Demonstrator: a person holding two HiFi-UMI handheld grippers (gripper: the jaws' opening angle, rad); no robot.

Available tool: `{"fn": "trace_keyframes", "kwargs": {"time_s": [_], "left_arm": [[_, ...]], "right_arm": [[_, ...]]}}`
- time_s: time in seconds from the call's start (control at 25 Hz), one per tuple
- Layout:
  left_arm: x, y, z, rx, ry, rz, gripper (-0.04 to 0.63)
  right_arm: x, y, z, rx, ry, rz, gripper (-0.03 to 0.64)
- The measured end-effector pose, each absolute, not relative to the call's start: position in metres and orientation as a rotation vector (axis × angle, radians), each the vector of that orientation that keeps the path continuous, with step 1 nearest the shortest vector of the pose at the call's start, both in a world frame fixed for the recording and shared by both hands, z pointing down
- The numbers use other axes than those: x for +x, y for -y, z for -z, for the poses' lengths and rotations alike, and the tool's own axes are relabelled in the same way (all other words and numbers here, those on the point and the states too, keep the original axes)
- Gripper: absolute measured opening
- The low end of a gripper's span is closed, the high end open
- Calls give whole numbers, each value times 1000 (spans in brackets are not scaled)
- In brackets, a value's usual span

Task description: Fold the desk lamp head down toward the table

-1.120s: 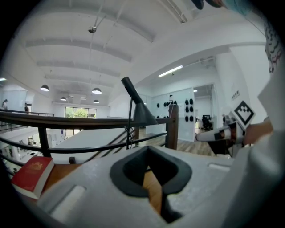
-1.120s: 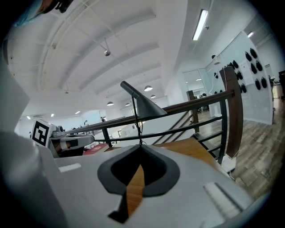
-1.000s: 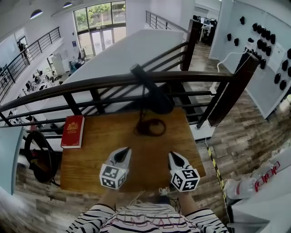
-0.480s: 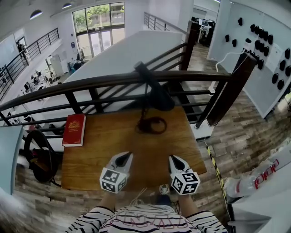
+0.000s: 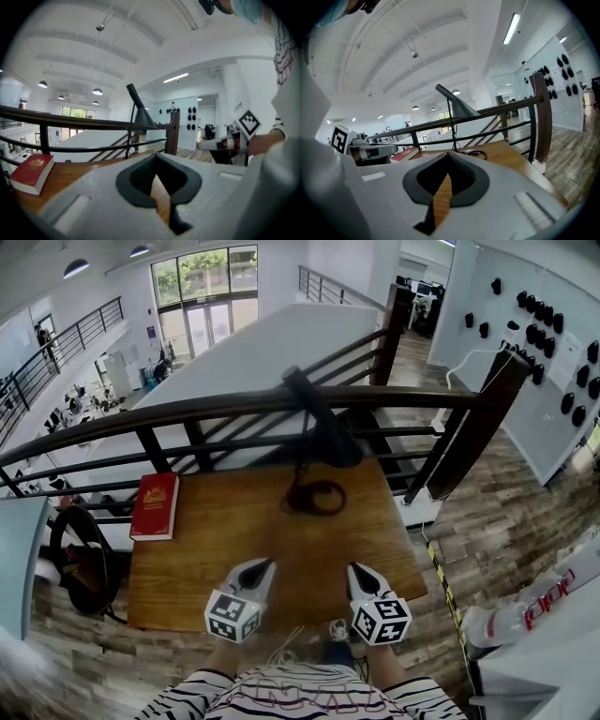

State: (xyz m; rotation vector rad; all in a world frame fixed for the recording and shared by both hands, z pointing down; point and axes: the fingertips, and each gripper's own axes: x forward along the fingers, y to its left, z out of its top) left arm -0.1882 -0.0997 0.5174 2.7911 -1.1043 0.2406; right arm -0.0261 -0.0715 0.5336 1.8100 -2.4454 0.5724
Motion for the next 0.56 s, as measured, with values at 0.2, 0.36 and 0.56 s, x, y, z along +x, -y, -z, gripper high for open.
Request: {"fn": "trace_keyframes", "kwargs": {"time_s": [0.2,0.36,0.56], "left_arm": [[-188,99,-516,2795,1113,-243,2],[-188,103,-515,2790,1112,-243,2],[-184,105,-514,2787,1107,-234,2]], "right_arm": [[-27,73,-531,1807,2451,-571,3],[-27,77,-529,1805,2451,-574,3],[-24,78,-529,1808,2446,-579,3]]}}
